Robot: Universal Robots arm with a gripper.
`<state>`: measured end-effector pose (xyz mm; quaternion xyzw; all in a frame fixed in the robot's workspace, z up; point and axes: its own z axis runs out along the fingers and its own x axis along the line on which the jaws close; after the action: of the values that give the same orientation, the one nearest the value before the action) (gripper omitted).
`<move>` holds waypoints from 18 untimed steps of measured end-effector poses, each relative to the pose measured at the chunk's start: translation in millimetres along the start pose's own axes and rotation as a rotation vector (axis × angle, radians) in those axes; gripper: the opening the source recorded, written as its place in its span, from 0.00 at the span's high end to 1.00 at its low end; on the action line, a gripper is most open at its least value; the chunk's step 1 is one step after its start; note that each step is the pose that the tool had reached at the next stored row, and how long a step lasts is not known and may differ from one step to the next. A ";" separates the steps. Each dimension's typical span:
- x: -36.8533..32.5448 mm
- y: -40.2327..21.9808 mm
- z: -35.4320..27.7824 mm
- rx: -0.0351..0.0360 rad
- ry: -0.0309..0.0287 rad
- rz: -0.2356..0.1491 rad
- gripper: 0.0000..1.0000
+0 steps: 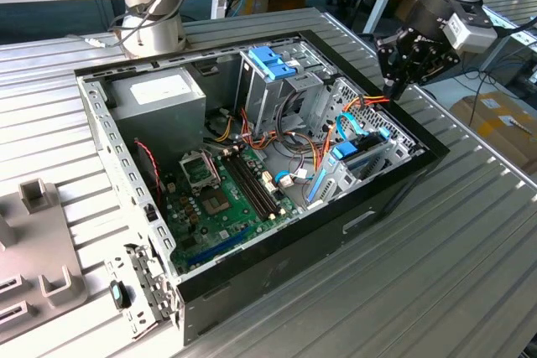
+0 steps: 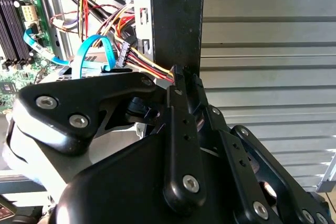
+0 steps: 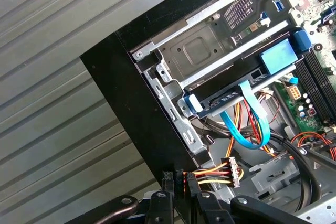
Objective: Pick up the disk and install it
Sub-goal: 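Insert the second disk wire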
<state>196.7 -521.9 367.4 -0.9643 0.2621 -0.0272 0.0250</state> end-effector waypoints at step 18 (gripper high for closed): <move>0.2 0.2 -1.6 -0.0009 0.0005 0.000 0.84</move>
<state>196.6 -522.2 368.9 -0.9644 0.2621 -0.0273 0.0245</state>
